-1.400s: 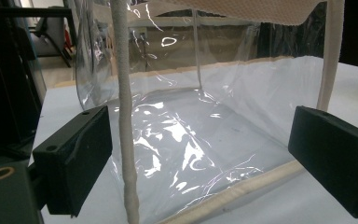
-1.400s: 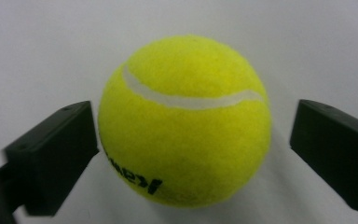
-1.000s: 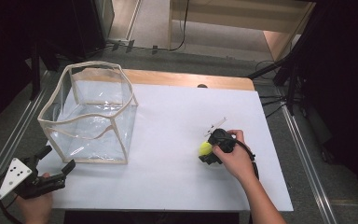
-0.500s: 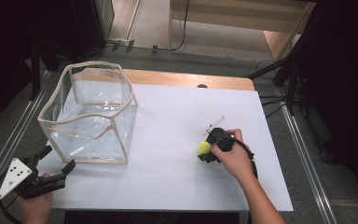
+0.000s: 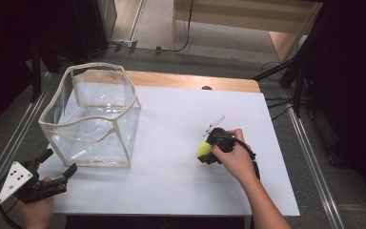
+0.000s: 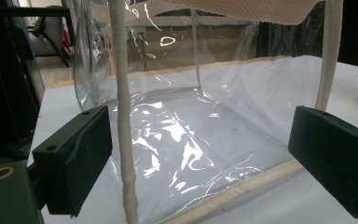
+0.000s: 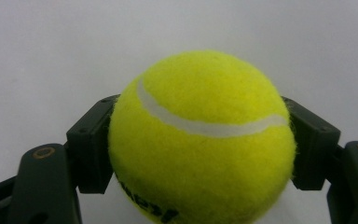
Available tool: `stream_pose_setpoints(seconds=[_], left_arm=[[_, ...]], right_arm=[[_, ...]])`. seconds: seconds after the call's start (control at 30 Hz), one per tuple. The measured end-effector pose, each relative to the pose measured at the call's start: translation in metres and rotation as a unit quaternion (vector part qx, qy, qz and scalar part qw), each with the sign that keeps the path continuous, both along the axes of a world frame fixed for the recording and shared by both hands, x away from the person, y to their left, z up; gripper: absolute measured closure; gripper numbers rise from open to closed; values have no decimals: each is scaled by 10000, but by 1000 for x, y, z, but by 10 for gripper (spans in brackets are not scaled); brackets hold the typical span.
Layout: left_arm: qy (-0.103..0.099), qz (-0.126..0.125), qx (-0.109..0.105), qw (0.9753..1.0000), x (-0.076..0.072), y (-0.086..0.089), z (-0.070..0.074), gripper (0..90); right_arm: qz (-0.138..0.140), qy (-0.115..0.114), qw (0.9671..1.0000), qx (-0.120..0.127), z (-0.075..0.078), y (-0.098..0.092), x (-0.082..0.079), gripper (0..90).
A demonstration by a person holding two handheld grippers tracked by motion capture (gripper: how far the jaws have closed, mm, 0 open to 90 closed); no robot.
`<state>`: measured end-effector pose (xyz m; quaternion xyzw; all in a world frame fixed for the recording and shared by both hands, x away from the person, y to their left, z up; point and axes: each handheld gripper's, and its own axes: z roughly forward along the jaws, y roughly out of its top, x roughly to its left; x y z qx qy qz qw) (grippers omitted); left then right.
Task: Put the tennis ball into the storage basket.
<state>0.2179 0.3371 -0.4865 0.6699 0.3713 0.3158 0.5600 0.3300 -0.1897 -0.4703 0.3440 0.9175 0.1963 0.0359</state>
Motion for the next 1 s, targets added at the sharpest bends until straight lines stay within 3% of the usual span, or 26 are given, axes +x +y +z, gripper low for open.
stream_pose_setpoints(seconds=[1.0], left_arm=[[-2,22,-11,10000,0,0,0,65]], right_arm=[[567,166,9982,66,11,51,13,230]])
